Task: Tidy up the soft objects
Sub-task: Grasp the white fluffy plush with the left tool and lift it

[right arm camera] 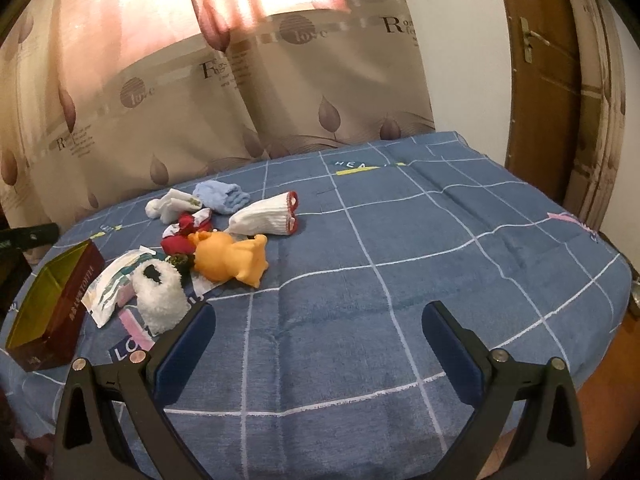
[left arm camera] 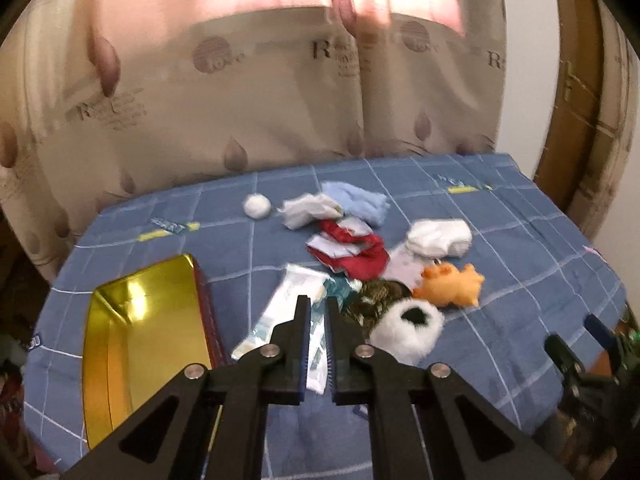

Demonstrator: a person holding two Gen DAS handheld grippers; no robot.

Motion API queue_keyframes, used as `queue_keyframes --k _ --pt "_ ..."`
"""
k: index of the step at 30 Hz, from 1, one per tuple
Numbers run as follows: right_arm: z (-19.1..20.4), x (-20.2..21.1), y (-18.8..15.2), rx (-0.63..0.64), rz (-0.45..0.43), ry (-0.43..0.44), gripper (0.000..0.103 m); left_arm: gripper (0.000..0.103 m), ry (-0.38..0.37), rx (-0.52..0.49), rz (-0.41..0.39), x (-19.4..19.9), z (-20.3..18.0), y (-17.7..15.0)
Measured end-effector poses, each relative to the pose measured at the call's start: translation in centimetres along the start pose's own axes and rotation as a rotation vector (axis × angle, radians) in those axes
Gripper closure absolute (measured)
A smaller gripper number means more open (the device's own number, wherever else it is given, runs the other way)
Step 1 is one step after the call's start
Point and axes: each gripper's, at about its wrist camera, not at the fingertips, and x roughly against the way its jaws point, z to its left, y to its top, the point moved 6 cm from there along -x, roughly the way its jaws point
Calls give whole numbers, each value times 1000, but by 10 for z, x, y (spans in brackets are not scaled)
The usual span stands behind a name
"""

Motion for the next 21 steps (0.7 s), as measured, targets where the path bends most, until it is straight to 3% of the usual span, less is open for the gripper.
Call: queue_keyframes --k 2,3,4,5,10,14,17,21 --pt "0 -1 -1 -9 5 4 0 96 -58 -8 34 -3 -1 -4" --pt "0 -2 -2 -11 10 6 0 88 -72 -13 43 -7 -5 -5" --pt "1 -3 -3 -11 18 7 0 73 -85 -25 53 -11 -11 -7" --pt "2 -4 -5 -8 27 12 0 70 -99 -39 72 -19 -20 -9" --pt "2 -4 -5 15 23 14 0 69 -211 -63 161 -64 -64 -24" --pt "-10 -10 -5 -29 39 20 0 66 -173 -93 131 -77 -73 -29" --pt "-14 -15 -7 -57 64 31 0 62 -191 -68 127 -85 -69 -29" --pt "-10 -22 -13 -41 88 34 0 49 -309 46 85 -91 -64 -24"
